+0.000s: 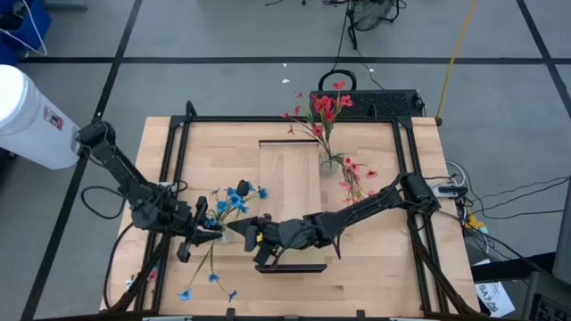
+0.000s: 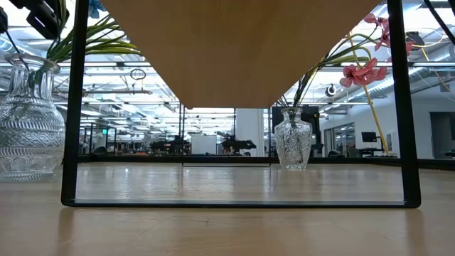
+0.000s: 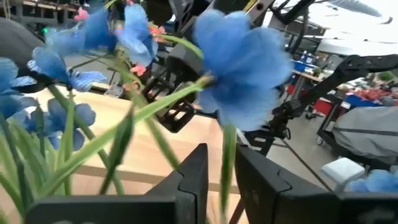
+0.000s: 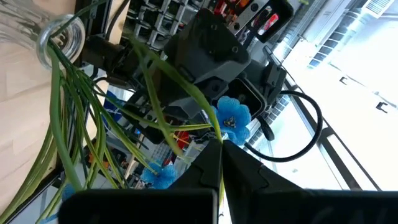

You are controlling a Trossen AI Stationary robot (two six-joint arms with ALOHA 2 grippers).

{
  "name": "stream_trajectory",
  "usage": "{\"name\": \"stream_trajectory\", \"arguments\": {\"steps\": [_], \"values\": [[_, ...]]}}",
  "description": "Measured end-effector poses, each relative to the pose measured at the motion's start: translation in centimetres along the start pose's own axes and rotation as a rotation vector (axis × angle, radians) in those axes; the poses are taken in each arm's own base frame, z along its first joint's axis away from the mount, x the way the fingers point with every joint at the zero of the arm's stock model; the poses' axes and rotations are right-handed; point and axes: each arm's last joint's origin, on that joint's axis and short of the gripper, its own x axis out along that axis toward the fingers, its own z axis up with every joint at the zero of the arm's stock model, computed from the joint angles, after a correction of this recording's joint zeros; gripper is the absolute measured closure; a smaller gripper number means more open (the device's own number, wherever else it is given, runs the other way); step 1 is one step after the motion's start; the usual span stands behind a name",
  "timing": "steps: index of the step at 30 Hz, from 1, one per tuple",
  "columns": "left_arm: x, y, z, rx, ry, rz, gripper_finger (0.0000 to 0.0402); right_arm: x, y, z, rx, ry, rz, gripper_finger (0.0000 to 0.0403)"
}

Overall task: Pick and place flowers into a vace then onto a shelf
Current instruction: Put the blue flowers into the left transparent vase

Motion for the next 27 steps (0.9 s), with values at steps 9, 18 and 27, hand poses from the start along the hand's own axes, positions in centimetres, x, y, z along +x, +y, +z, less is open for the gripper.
{"name": "stream_trajectory", "arguments": {"steps": [9, 18, 27], "values": [[0.2, 0.1, 0.2, 0.050, -0.011, -0.007, 0.0391, 0.1, 0.1, -0.2, 0.004, 0.007, 0.004, 0.0403], [-0.1, 0.0, 0.1, 0.126, -0.010, 0.018, 0.0396, 0.0, -0.2, -0.1, 0.123, 0.011, -0.017, 0.0402], [-1.2, -0.9, -0.4, 0.161, -0.007, 0.098, 0.0399, -0.5, -0.6, 0.4, 0.263, 0.066, -0.014, 0.0347]]}}
